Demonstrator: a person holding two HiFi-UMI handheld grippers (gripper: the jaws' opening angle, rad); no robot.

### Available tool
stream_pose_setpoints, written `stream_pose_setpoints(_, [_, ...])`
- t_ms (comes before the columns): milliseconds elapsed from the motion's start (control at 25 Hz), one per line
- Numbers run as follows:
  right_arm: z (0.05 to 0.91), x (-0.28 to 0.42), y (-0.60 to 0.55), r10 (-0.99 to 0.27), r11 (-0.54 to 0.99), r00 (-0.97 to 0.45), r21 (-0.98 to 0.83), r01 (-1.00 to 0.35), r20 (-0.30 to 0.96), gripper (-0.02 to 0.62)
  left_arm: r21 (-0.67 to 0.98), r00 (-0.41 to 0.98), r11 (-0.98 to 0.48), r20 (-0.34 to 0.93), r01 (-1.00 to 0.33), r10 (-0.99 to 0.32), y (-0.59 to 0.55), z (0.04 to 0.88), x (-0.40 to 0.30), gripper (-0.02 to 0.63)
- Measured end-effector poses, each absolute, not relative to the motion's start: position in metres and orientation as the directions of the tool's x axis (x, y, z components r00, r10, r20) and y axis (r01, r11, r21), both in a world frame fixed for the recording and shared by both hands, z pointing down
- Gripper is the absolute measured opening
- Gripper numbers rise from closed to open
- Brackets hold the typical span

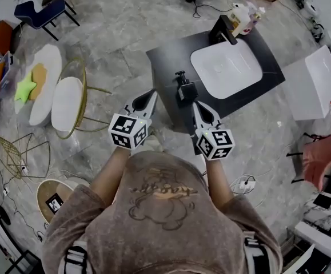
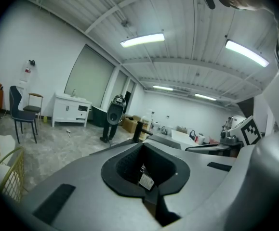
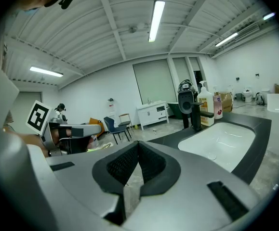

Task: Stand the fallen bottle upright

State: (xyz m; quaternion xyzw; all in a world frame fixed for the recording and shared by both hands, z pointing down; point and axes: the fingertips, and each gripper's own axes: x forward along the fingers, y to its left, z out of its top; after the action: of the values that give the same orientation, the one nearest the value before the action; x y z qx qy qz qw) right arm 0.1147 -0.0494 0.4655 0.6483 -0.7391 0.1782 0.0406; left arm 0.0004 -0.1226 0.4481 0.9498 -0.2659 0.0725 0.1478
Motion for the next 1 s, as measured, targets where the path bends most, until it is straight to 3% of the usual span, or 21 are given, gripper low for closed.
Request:
stream_pose_setpoints(480, [0.454, 0.139, -0.099, -0.950, 0.014, -0.071, -0.187, -0.982, 0.303, -0.003, 0.259, 0.887, -0.851, 0.206, -0.457, -0.413, -0.182, 0.437, 0.027, 0.017])
stream_pose_setpoints(1000, [0.454, 0.166, -0.121, -0.955, 0.043, -0.099, -0.201, -0.979, 0.281, -0.003, 0.256, 0.882, -0.847, 0.210, -0.467, -0.423, -0.189, 0.441, 0.058, 0.018])
